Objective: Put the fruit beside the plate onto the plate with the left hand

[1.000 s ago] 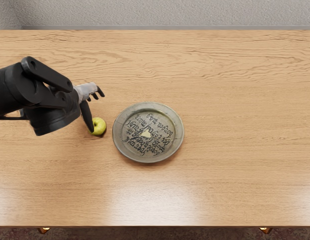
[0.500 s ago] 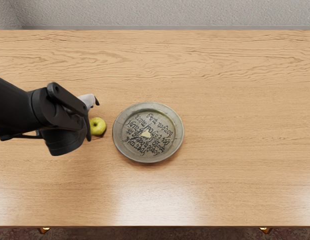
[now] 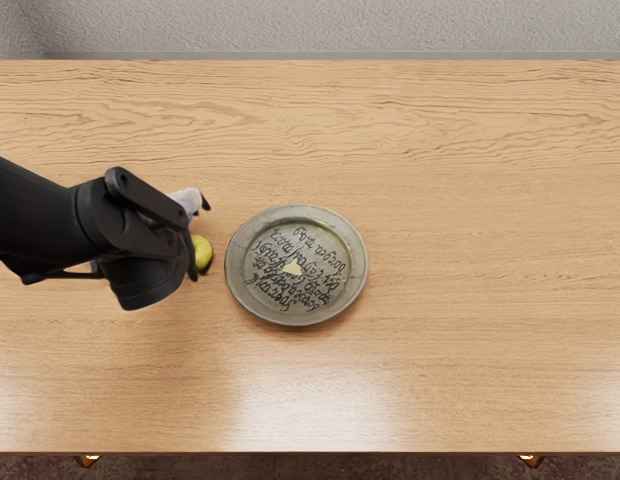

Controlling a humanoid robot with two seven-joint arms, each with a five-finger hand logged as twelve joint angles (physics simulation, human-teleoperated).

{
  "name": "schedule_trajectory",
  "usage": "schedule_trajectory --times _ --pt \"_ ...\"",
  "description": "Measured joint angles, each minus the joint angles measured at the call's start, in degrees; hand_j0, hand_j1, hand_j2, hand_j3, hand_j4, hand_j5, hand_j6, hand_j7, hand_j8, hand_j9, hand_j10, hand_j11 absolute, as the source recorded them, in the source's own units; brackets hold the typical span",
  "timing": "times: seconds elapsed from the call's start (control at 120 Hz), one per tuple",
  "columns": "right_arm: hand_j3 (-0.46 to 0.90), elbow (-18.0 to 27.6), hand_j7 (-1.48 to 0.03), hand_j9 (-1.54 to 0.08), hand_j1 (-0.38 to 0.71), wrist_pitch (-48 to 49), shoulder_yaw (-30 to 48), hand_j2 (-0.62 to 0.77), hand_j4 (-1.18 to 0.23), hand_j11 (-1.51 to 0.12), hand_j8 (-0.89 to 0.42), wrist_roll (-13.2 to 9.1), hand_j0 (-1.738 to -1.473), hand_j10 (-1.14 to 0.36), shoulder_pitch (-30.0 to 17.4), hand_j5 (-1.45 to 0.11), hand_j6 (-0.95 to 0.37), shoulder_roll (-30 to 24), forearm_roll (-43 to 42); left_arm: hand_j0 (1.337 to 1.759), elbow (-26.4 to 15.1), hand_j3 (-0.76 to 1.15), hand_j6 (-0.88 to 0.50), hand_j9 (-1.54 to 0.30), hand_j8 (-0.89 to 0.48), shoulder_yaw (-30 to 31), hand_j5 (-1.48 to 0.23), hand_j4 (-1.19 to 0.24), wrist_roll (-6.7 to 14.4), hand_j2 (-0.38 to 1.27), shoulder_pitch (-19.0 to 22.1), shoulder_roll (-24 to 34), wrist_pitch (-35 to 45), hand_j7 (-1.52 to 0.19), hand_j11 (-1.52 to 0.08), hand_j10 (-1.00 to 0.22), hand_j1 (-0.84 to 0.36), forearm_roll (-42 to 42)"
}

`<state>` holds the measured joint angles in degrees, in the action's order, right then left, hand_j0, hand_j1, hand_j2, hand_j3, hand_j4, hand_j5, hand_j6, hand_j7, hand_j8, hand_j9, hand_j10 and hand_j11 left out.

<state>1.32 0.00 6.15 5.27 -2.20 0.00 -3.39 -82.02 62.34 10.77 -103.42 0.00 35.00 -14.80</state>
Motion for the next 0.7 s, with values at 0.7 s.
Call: schedule_trajectory --times 0.7 --pt "0.0 0.0 -0.05 -0.05 -0.3 0.0 0.0 -0.01 -0.04 -0.05 -0.04 0.0 -1.658 -0.04 0.0 -0.05 -0.04 0.0 0.0 1.658 0.5 0.0 -0.2 -0.79 -0.18 -1.5 -0.54 -0.46 -0.2 0.1 2.4 0.0 0.1 -0.77 -0.56 -0.43 -0.18 0.9"
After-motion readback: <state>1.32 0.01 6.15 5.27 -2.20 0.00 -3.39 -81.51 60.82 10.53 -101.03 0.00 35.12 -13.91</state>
